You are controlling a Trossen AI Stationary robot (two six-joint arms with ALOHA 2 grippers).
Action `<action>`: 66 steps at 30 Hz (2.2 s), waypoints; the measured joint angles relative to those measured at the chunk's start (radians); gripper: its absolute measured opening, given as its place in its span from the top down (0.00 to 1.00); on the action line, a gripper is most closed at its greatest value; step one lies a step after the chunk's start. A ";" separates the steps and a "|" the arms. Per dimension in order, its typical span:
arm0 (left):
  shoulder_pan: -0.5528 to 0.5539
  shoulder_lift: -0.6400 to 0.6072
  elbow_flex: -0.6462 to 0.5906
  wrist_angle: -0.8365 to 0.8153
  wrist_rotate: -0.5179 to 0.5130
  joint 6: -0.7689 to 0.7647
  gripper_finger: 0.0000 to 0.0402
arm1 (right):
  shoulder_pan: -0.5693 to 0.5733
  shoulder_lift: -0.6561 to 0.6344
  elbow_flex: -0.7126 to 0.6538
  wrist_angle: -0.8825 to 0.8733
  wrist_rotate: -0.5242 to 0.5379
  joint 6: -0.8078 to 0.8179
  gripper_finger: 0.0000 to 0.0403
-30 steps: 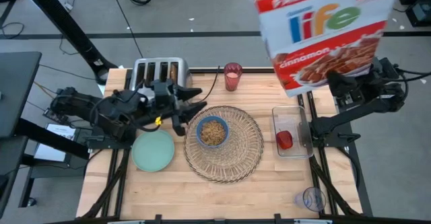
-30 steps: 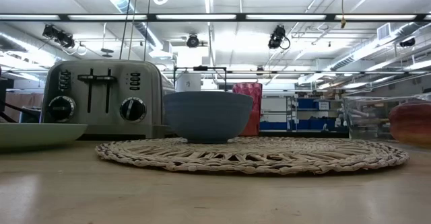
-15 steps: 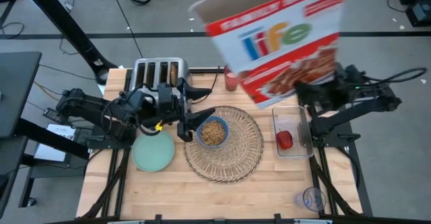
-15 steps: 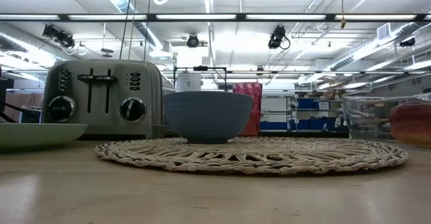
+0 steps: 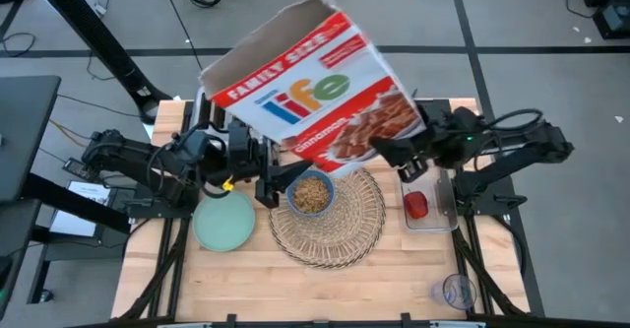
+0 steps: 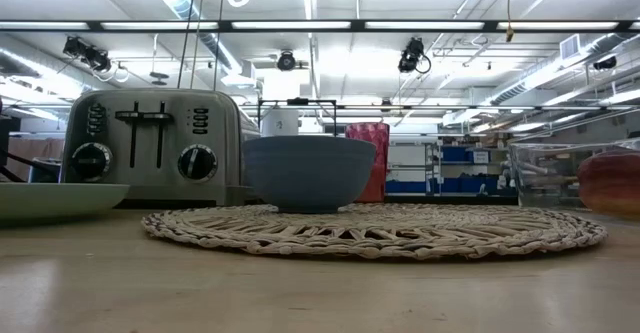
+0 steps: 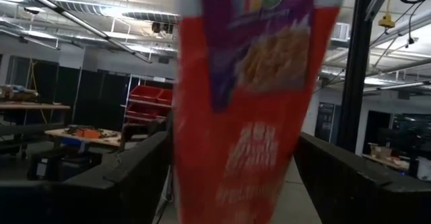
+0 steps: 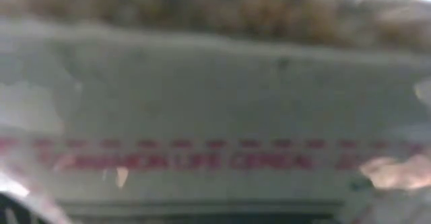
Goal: Arrange a breakfast setting
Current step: Pour the cereal into the bowl
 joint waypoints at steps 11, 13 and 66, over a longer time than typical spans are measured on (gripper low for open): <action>0.064 0.000 0.000 0.018 -0.031 -0.043 0.21 | -0.047 0.067 0.000 0.028 0.023 -0.052 0.42; 0.088 0.000 0.000 0.019 -0.016 -0.064 0.21 | -0.056 0.078 0.000 0.028 0.032 -0.056 0.42; -0.071 -0.157 -0.001 -0.618 0.101 -0.045 0.52 | 0.058 -0.498 0.000 -0.988 0.264 -0.119 0.02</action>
